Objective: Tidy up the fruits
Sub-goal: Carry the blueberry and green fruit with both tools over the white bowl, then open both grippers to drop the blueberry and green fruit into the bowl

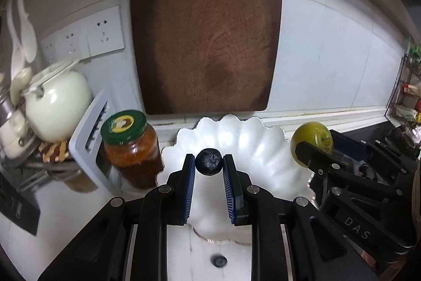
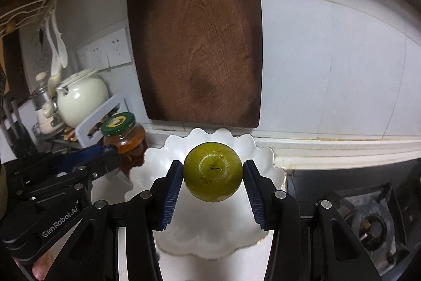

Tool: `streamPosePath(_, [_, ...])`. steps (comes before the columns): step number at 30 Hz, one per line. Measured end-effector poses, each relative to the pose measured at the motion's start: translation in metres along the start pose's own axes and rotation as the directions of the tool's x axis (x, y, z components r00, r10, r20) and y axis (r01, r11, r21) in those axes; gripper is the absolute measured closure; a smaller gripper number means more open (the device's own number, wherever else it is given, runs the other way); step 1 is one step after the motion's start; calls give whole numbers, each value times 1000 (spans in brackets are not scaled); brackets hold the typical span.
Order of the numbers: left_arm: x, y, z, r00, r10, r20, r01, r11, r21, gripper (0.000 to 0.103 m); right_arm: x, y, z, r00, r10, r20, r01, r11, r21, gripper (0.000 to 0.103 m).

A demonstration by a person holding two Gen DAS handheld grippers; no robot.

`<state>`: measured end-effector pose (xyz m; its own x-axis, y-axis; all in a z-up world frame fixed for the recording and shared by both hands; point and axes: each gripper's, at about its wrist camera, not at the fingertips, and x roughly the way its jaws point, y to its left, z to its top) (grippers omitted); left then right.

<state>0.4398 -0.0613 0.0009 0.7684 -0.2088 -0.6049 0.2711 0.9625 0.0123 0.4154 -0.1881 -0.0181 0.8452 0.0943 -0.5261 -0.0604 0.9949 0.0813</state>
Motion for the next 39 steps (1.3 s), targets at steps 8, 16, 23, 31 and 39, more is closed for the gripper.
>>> streamPosePath(8, [58, 10, 19, 995, -15, -100, 15, 1000, -3, 81, 55, -10, 15, 993, -14, -115, 14, 1000, -3, 55])
streamPosePath(16, [117, 14, 18, 973, -34, -228, 29, 999, -27, 81, 110, -24, 14, 969, -17, -246, 21, 1000, 12, 55])
streamPosePath(23, [154, 13, 9, 942, -37, -333, 28, 999, -32, 81, 142, -31, 2, 936, -9, -351, 18, 1000, 24, 54])
streamPosePath(31, [178, 9, -1, 910, -15, -414, 4, 1000, -26, 80, 161, -37, -12, 899, -1, -439, 21, 999, 42, 54])
streamPosePath(39, [190, 7, -9, 895, 13, -446, -23, 1000, -16, 64, 171, -36, -19, 878, -18, -479, 36, 999, 29, 54])
